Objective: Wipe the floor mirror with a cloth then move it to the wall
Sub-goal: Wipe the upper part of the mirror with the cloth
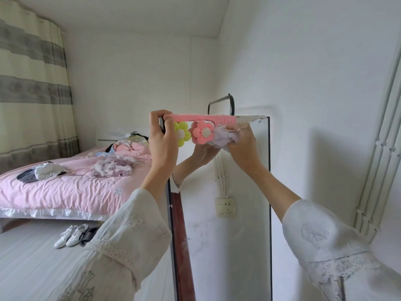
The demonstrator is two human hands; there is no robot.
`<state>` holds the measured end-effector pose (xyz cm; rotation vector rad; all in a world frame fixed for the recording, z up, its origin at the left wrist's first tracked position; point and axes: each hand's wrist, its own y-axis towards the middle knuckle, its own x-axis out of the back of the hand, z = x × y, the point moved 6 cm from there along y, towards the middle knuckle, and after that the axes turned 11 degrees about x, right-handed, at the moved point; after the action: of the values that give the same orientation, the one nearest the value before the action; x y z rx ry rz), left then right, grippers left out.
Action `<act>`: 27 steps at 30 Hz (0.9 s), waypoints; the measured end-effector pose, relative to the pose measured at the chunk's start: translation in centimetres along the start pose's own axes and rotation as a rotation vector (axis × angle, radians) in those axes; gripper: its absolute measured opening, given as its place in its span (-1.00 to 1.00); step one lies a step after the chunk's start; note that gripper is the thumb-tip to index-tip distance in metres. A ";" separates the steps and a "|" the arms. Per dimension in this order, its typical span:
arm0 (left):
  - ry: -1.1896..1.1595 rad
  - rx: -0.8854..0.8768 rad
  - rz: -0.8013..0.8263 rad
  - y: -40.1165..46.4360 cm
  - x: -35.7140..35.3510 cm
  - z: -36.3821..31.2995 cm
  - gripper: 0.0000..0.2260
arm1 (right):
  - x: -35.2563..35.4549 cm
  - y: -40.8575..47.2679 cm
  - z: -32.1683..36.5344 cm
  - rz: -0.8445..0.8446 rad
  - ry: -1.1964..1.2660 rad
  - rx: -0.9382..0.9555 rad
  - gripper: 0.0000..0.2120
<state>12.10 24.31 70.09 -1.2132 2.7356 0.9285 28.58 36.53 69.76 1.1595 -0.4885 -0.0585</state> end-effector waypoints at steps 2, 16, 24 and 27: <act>0.002 -0.003 -0.010 0.1 0.1 0.1 -0.89 | -0.9 -2.7 -0.3 0.044 0.027 0.001 -0.76; 0.091 -0.056 -0.100 0.1 0.2 0.5 -0.86 | 4.7 1.9 -2.1 -0.044 -0.125 -0.036 -0.78; 0.141 -0.060 -0.143 0.4 0.0 0.5 -0.85 | 1.6 2.4 -4.4 -0.058 -0.092 -0.053 -0.70; 0.173 -0.059 -0.170 0.3 0.0 0.4 -0.85 | 0.0 -2.1 -5.4 0.039 -0.096 -0.059 -0.81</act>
<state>11.76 24.65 69.93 -1.5789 2.6916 0.9329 31.18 40.39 66.26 1.0923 -0.5901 -0.0945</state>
